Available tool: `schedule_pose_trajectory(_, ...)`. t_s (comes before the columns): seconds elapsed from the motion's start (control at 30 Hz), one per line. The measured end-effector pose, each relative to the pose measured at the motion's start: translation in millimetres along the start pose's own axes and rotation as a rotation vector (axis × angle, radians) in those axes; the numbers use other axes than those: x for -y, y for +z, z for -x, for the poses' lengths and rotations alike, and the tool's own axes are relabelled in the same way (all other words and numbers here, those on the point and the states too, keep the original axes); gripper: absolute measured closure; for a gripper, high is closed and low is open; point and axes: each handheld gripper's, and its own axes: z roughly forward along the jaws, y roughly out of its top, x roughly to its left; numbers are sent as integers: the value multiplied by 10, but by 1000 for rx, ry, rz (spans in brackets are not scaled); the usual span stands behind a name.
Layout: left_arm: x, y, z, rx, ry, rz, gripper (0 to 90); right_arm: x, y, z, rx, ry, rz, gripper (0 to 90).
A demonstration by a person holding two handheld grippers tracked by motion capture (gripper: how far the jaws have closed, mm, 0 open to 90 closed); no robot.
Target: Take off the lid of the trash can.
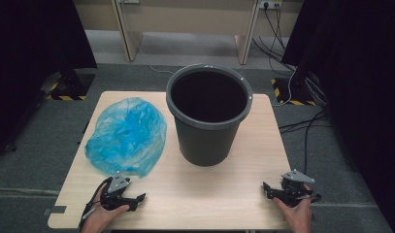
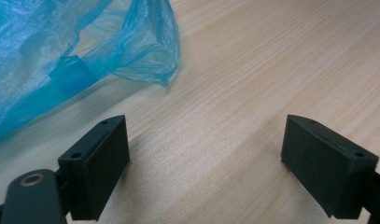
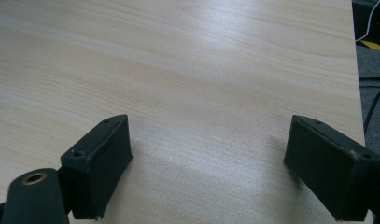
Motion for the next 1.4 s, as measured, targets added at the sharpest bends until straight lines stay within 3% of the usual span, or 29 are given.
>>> schedule_pose_trajectory(0.2, 0, -2, 0, 0, 0, -1, 142, -2, 1, -9, -1, 0, 3, 154)
schedule_pose_trajectory(0.3, 0, -1, 0, -1, 0, -1, 143, -12, 1, 11, -30, 16, 14, 175)
schedule_pose_trajectory(0.53, 0, -1, -1, -2, -1, -1, 143, -184, -85, 64, -44, 18, 58, 196)
schedule_pose_trajectory(0.73, 0, -1, -2, -5, -3, 0, 143, -501, -84, 112, -38, 24, 87, 197)
schedule_pose_trajectory(1.03, 0, -1, -2, -5, -4, 0, 143, -980, 244, 244, -41, 27, 73, 211)
schedule_pose_trajectory(1.13, 0, -1, -2, -5, -4, 0, 143, -1150, 304, 300, -47, 51, 72, 210)
schedule_pose_trajectory(1.4, 0, -2, -2, -5, -3, -1, 143, -1719, 286, 376, -85, 70, 108, 210)
